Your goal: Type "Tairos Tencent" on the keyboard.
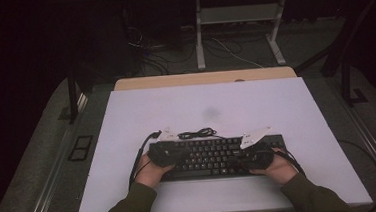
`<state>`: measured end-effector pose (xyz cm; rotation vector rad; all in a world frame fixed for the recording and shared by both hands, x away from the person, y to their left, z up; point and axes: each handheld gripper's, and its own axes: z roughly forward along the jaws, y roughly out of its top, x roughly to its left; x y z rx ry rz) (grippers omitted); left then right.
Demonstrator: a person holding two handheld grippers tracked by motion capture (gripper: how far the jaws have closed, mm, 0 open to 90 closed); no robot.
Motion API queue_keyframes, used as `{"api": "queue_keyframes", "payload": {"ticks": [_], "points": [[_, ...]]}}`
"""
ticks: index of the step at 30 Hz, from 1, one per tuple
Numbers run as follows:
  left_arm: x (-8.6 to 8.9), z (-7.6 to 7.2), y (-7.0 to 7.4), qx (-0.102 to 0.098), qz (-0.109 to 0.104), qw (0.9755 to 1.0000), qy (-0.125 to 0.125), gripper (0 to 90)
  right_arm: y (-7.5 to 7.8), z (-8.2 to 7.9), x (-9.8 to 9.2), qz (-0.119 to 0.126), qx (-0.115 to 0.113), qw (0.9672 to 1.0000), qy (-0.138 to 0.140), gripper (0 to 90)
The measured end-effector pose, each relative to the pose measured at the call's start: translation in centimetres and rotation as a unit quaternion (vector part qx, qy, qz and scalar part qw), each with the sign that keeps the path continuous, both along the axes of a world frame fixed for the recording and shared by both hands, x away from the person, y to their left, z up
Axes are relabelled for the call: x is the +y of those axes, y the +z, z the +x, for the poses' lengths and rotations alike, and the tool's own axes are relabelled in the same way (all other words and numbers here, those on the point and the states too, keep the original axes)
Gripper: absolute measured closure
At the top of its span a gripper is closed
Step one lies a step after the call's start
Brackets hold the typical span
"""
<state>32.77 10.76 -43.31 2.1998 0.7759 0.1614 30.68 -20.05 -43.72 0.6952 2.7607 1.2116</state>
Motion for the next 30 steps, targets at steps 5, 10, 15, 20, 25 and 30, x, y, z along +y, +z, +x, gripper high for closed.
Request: {"api": "queue_keyframes", "payload": {"ticks": [5,10,15,20,25,30], "points": [[-0.02,-0.01,-0.01,-0.001,0.0,1.0,0.0,89.1,0.0,0.01,0.0,0.0,0.0,1.0,0.0,89.8],[0.01,-0.02,0.03,-0.001,-0.001,1.0,0.001,89.1,0.01,0.01,0.0,0.0,0.0,1.0,0.001,89.8],[0.2,-0.04,0.29,-0.001,-0.022,0.9997,0.011,89.1,0.02,0.01,0.01,-0.001,0.0,1.0,0.001,89.8],[0.34,-0.04,0.38,-0.003,-0.025,0.9996,0.011,89.1,0.02,0.0,0.02,-0.001,-0.001,1.0,0.001,89.7],[0.47,-0.08,0.49,-0.003,-0.031,0.9994,0.014,86.4,0.02,0.01,0.01,-0.001,-0.001,1.0,0.001,89.8],[0.6,-0.06,0.54,-0.007,-0.039,0.9991,0.016,73.7,0.01,0.02,0.0,0.0,0.0,1.0,0.001,89.8]]}}
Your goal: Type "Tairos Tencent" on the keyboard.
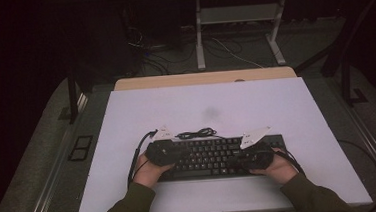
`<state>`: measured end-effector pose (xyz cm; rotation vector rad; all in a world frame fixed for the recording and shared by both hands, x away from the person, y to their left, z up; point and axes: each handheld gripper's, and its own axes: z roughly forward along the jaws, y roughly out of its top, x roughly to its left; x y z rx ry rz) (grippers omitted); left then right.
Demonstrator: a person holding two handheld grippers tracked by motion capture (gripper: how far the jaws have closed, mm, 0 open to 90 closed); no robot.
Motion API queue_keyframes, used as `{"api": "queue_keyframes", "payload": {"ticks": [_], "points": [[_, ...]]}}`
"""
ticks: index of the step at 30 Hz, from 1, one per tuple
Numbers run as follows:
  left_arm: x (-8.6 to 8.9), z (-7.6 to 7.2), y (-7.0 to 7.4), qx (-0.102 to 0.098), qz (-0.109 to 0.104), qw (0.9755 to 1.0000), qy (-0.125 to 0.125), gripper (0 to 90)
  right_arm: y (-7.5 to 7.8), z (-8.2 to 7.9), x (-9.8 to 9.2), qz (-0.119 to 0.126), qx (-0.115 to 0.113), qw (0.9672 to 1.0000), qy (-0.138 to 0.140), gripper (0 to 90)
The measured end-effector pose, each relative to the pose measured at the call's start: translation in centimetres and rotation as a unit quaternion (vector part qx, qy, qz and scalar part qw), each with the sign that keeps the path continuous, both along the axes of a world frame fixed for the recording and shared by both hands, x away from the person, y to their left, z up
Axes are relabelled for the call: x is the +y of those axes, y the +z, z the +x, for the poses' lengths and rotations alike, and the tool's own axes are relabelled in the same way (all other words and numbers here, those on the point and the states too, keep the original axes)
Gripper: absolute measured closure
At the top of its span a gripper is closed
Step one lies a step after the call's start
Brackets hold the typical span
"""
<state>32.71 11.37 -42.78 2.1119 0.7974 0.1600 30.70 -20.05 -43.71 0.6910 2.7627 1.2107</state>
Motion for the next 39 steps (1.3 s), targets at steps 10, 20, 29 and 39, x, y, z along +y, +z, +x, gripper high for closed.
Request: {"api": "queue_keyframes", "payload": {"ticks": [10,20,29,39], "points": [[0.0,0.1,0.0,-0.018,-0.015,0.9996,0.015,18.1,0.0,0.0,0.0,0.0,0.0,1.0,0.001,89.8],[0.2,-0.2,0.2,-0.029,-0.027,0.9992,0.012,15.4,0.4,0.2,-0.4,0.024,-0.01,0.9997,-0.005,89.6],[0.2,-0.5,0.3,-0.036,-0.035,0.9988,0.003,14.4,0.8,0.4,-1.2,0.073,-0.006,0.9971,-0.017,73.2],[0.2,-0.8,0.2,-0.042,-0.041,0.9983,0.0,14.2,0.7,0.5,-0.8,0.08,-0.017,0.9955,-0.047,33.5]]}}
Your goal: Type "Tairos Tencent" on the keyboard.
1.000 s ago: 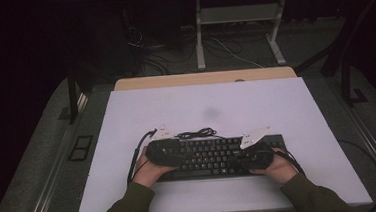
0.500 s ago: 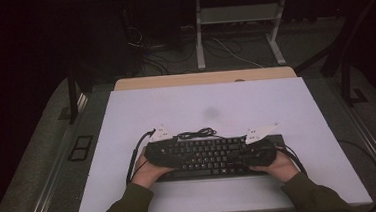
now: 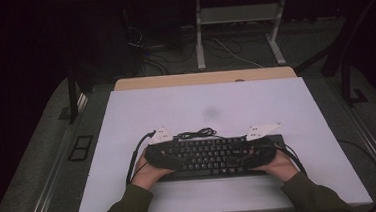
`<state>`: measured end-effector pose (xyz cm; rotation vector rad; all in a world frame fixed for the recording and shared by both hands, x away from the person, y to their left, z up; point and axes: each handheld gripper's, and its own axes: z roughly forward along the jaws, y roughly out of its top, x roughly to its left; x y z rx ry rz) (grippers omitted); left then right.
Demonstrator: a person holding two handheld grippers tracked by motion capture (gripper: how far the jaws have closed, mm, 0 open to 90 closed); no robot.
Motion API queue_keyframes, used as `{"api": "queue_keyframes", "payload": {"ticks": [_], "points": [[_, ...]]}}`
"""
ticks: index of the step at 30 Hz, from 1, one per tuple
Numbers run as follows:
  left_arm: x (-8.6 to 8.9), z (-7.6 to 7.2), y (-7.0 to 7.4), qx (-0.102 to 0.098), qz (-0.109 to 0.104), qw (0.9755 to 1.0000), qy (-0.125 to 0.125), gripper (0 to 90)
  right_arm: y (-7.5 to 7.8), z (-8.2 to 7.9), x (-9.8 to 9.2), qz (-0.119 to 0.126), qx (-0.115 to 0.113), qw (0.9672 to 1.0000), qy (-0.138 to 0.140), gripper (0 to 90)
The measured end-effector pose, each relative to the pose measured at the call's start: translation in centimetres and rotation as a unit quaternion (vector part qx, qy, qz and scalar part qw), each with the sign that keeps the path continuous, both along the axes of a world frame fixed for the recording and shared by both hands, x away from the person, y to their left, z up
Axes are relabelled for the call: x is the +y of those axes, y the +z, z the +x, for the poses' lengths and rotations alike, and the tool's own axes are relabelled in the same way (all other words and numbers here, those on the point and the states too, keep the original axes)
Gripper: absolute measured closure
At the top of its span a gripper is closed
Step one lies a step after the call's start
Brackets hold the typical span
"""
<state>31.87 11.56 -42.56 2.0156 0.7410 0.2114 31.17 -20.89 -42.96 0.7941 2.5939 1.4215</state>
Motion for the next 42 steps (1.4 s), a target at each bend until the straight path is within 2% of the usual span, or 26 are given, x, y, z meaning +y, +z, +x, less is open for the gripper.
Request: {"api": "queue_keyframes", "payload": {"ticks": [1,3,16,21,30,42], "points": [[0.1,-0.1,0.1,-0.004,-0.001,1.0,-0.002,14.2,0.1,0.0,0.0,0.009,-0.003,0.9999,-0.006,29.6],[0.2,-0.2,0.1,-0.006,-0.002,1.0,-0.002,14.2,0.2,0.1,0.0,0.015,-0.009,0.9998,-0.011,27.4],[1.1,-0.9,-0.1,-0.009,-0.008,0.9999,0.011,14.2,0.3,0.8,0.0,0.042,-0.011,0.9988,-0.024,20.6],[1.6,-1.1,-0.1,-0.008,-0.009,0.9998,0.017,14.2,0.3,0.9,0.2,0.043,-0.022,0.9984,-0.028,18.5],[2.6,-1.8,-0.2,-0.013,-0.012,0.9993,0.033,14.8,0.3,1.4,1.2,0.041,-0.016,0.9989,-0.018,17.0],[3.8,-2.4,-0.5,-0.009,-0.009,0.9986,0.051,18.4,0.1,2.2,2.2,0.038,-0.01,0.9992,-0.005,17.1]]}}
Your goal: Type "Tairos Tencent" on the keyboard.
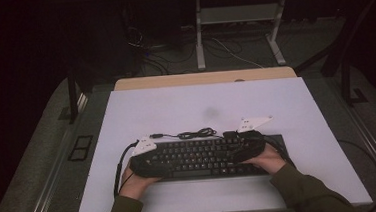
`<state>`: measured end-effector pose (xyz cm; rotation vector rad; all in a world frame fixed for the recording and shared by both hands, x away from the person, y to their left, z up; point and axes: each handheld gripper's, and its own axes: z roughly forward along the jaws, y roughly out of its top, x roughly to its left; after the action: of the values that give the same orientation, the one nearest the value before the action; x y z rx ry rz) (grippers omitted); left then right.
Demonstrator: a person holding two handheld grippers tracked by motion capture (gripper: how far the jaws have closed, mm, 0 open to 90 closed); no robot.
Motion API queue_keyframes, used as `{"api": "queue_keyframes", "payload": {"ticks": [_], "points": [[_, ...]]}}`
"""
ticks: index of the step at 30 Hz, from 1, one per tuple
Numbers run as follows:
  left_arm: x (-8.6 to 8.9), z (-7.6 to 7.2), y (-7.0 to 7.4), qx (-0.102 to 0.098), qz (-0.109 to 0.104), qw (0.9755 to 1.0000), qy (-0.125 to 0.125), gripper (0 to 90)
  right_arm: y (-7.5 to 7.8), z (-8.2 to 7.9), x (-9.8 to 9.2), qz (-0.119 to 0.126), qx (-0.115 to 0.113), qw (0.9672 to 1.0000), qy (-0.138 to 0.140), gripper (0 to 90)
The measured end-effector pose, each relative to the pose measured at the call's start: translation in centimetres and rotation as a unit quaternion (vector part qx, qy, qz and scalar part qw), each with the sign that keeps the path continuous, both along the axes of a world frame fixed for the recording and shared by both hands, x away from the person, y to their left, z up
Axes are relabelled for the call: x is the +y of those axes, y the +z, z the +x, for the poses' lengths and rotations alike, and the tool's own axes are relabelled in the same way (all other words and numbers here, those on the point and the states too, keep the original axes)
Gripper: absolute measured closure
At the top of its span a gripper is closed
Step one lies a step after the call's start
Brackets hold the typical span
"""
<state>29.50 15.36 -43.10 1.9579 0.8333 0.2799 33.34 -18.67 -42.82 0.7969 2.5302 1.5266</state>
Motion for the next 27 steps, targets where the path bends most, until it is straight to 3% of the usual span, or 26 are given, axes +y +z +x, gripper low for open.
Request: {"api": "queue_keyframes", "payload": {"ticks": [7,14,18,27], "points": [[0.7,-0.3,-0.2,0.001,0.007,0.9999,0.009,30.4,-0.1,0.3,0.7,-0.002,-0.001,1.0,0.006,17.0],[1.5,-0.4,-0.1,0.0,0.016,0.9996,0.022,51.8,-0.1,0.4,0.9,-0.005,0.001,0.9999,0.01,17.1],[1.9,-0.5,0.2,-0.002,0.009,0.9996,0.026,65.6,-0.2,0.4,1.1,-0.006,0.003,0.9999,0.012,17.1],[2.3,-0.4,-0.2,0.026,0.022,0.9993,0.015,88.7,-0.4,0.4,1.4,-0.015,0.003,0.9997,0.017,17.1]]}}
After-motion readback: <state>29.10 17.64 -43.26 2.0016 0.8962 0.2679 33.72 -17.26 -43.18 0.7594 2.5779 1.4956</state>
